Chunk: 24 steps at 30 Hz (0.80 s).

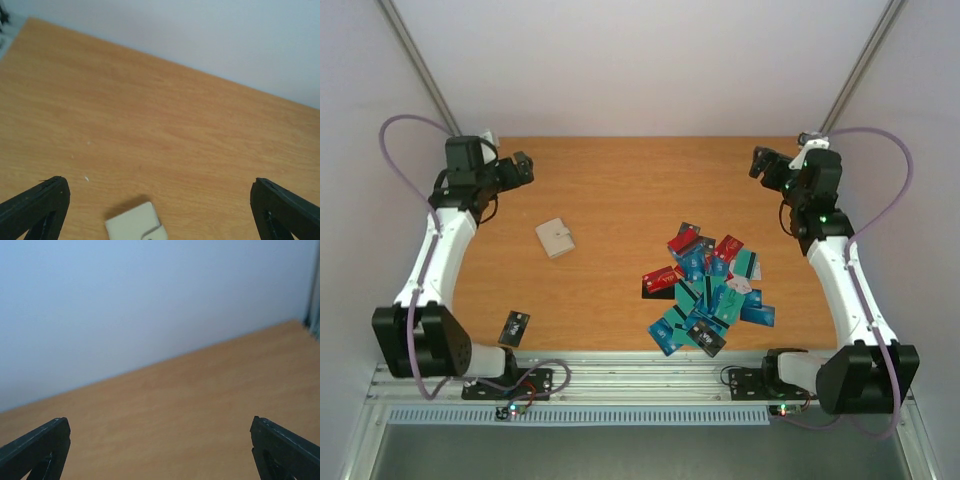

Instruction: Put the credit cards into the card holder

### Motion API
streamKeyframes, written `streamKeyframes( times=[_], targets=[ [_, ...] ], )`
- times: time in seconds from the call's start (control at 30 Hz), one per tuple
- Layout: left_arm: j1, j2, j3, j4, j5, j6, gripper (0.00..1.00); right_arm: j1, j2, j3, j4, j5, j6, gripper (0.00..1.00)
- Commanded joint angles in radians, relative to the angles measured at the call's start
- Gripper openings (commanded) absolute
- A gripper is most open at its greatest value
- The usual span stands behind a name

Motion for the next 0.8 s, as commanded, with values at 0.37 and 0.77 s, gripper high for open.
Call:
streamKeyframes(
  times=[0.37, 0.77],
  targets=[
    [-0.002, 0.227, -0.001, -0.379, 0.19, -0.129, 0.79, 0.005, 0.114, 0.222, -0.826, -0.291, 0.083, 0.99],
    [0.016, 0.371, -0.07, -0.305, 0.302, -0.182, 0.47, 0.005, 0.061, 0.229, -0.939, -0.294, 0.036, 0.99]
  ],
)
